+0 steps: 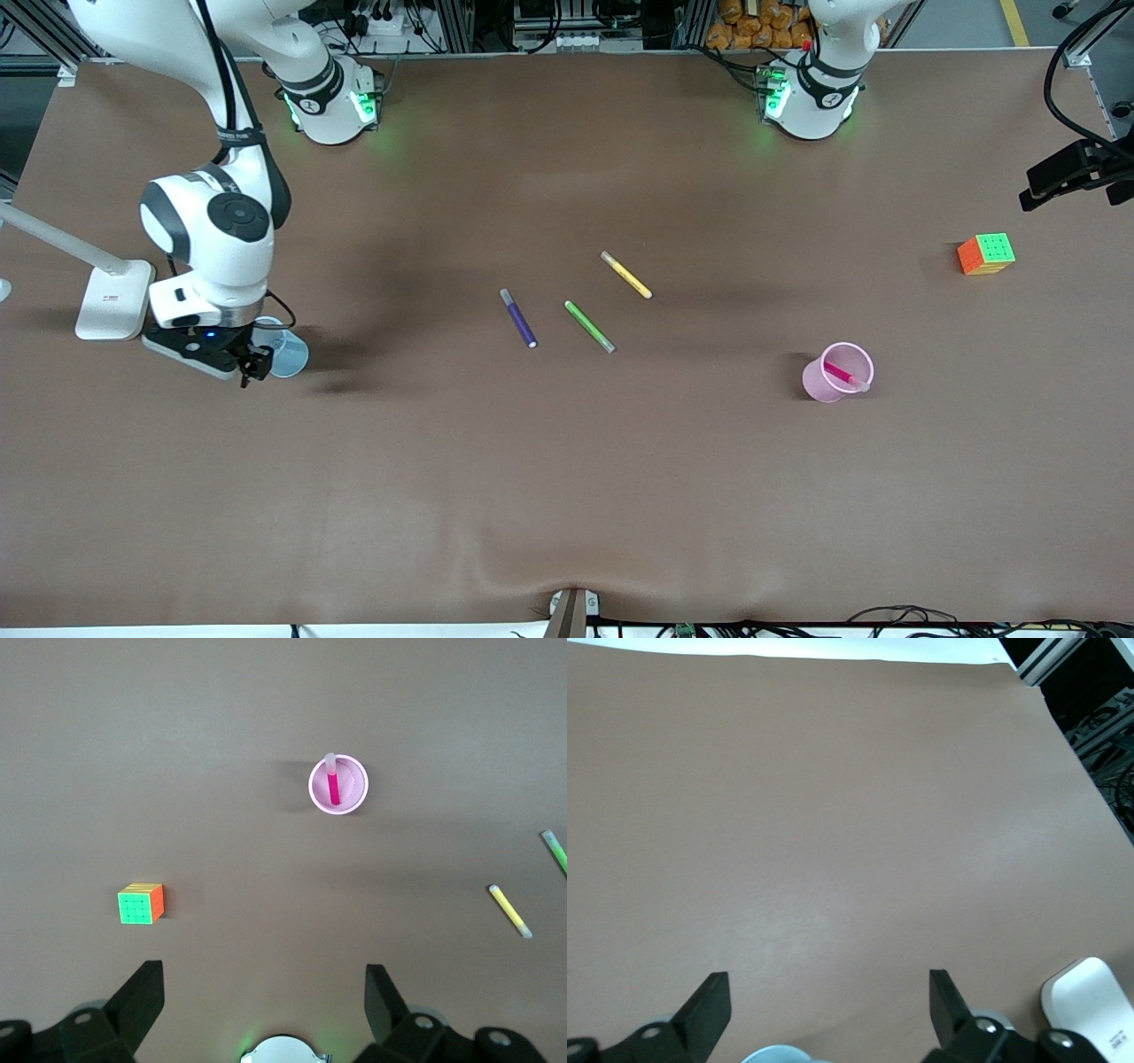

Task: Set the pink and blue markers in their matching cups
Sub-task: 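Lower the blue marker into the light blue cup with the right gripper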

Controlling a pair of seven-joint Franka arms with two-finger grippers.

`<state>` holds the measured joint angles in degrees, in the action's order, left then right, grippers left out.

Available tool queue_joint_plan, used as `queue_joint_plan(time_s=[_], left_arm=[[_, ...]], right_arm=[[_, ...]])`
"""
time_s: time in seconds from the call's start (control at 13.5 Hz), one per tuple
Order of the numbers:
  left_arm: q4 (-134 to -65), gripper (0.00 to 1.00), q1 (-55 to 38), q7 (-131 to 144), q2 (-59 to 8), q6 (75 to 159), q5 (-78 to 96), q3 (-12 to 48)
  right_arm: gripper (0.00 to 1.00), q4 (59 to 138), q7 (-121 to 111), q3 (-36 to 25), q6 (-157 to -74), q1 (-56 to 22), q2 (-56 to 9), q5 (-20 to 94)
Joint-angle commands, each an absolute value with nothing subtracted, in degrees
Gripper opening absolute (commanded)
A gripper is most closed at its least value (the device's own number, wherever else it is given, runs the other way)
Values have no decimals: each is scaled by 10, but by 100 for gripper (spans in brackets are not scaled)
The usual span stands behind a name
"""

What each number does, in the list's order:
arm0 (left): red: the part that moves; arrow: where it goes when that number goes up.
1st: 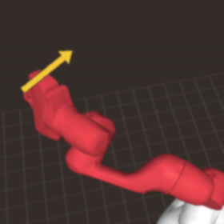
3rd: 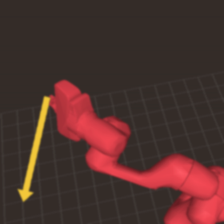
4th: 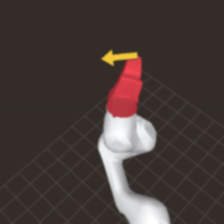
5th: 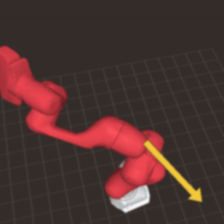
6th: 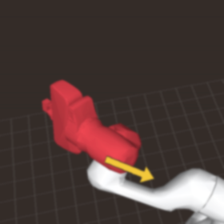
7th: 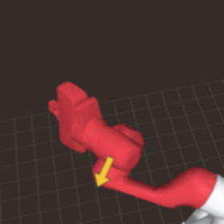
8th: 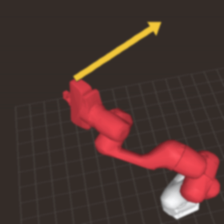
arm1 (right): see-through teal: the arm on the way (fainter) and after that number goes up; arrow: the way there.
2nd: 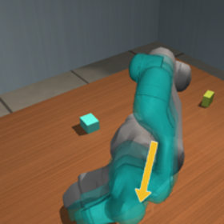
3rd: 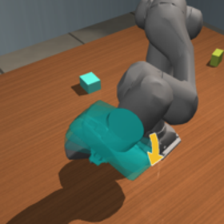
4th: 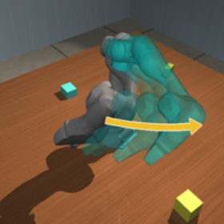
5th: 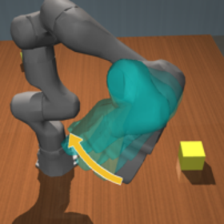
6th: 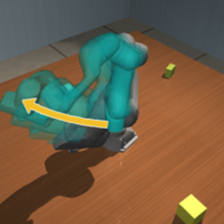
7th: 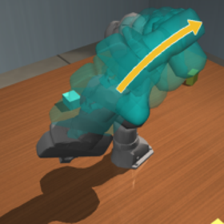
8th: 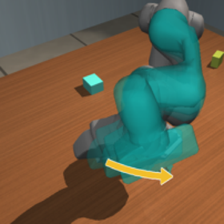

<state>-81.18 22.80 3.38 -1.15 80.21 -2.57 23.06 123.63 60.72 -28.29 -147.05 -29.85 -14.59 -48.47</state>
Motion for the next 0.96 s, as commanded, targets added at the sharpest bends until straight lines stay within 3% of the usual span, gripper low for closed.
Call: queue_joint_plan(time_s=[0.0, 0.22, 0.37, 0.52, 0.67, 0.89], left_arm=[[-819, 100, 239, 22, 5, 795, -14, 231], [-822, 100, 237, 21, 2, 795, -14, 236], [-821, 100, 236, 21, 2, 795, -14, 236], [-826, 100, 209, 21, 6, 795, -14, 221], [-835, 100, 124, 20, 8, 795, -12, 133], [-851, 100, 37, 22, 28, 795, -5, 60]], right_arm=[[100, 1180, 517, -275, -1387, -298, -148, -349], [100, 978, 298, -272, -1147, -281, -196, -72], [100, 834, 238, -270, -989, -227, -247, 1], [100, 777, 212, -269, -913, -206, -262, 49], [100, 740, 160, -268, -861, -177, -262, 94], [100, 690, 48, -267, -797, -138, -261, 160]])
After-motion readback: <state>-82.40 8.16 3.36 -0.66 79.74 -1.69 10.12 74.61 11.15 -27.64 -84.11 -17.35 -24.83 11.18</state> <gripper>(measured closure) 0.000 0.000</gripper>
